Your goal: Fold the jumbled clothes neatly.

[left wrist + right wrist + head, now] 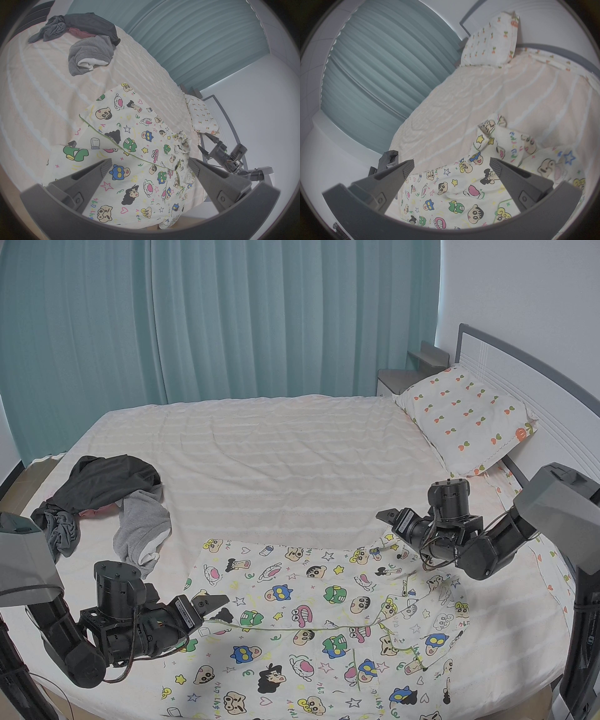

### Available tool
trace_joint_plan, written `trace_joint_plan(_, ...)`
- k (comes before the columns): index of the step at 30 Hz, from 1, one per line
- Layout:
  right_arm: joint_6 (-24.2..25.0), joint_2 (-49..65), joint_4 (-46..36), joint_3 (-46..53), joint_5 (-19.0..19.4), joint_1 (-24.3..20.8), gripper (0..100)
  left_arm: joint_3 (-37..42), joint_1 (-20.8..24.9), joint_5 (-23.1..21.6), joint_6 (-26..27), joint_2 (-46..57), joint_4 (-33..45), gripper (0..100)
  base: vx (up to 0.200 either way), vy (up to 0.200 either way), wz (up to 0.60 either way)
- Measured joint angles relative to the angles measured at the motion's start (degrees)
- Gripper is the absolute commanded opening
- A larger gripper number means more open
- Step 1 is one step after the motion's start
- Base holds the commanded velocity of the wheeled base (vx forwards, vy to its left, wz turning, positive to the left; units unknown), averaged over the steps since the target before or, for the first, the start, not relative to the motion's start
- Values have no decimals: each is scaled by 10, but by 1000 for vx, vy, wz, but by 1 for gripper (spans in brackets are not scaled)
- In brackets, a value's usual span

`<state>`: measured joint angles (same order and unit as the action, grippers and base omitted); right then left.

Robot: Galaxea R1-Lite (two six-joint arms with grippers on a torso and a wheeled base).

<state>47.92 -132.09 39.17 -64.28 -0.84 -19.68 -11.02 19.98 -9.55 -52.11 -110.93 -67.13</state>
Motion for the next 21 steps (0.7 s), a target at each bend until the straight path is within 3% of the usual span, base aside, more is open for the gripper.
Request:
trace_joint_plan(6, 4, -64, -58, -79, 15, 9, 100, 1, 0, 1, -1, -4, -3, 100, 0, 0, 0)
trace_joint_plan(21, -13, -144, -110, -201, 13, 24, 100, 2, 0, 4, -1, -10, -4, 100, 0, 0, 0)
